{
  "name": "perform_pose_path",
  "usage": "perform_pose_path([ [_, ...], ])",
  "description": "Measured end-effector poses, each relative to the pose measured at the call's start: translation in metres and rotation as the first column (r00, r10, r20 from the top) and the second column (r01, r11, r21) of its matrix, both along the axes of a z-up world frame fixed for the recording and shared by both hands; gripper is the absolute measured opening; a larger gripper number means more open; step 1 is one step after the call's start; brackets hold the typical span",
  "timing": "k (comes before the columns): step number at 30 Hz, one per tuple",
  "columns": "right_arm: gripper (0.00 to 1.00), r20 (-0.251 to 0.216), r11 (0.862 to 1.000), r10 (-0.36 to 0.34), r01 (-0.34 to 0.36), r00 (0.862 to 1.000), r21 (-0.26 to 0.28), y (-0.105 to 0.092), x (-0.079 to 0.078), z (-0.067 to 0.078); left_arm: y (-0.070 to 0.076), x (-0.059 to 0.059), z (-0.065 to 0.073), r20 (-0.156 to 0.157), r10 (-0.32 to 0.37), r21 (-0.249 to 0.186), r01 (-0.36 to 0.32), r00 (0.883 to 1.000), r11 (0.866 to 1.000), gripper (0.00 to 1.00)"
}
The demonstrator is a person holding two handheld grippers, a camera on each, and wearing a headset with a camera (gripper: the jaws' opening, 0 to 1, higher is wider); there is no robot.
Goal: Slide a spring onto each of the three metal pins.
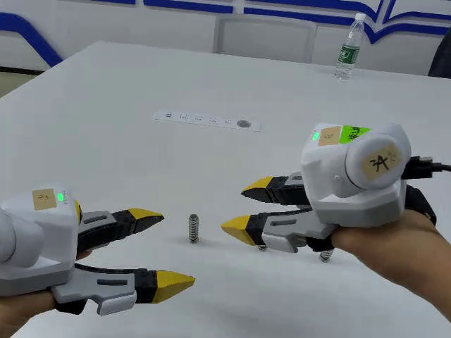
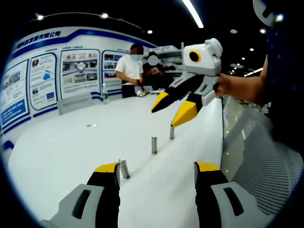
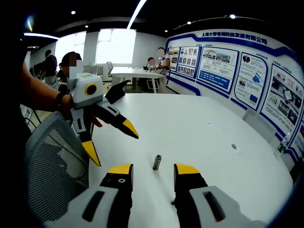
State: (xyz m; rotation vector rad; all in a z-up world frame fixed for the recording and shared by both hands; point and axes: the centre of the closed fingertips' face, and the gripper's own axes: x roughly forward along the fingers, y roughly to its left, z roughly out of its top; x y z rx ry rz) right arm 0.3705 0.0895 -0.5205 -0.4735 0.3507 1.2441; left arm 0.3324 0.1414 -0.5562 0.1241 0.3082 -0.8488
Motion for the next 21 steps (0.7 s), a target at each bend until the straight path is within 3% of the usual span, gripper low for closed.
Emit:
perform_pose_path([
  [8, 0.37, 0.006, 0.999, -0.038, 0.038, 0.999, 0.037, -0.025, 0.001, 0.006, -0.002, -0.001, 0.004, 0.002, -0.006, -0.004, 0.006, 1.0, 1.0, 0.67],
  [21, 0.41, 0.025, 0.99, -0.132, 0.13, 0.991, 0.046, -0.081, 0.012, 0.004, -0.001, 0.001, 0.006, 0.004, -0.01, -0.001, 0.01, 1.0, 1.0, 0.69],
])
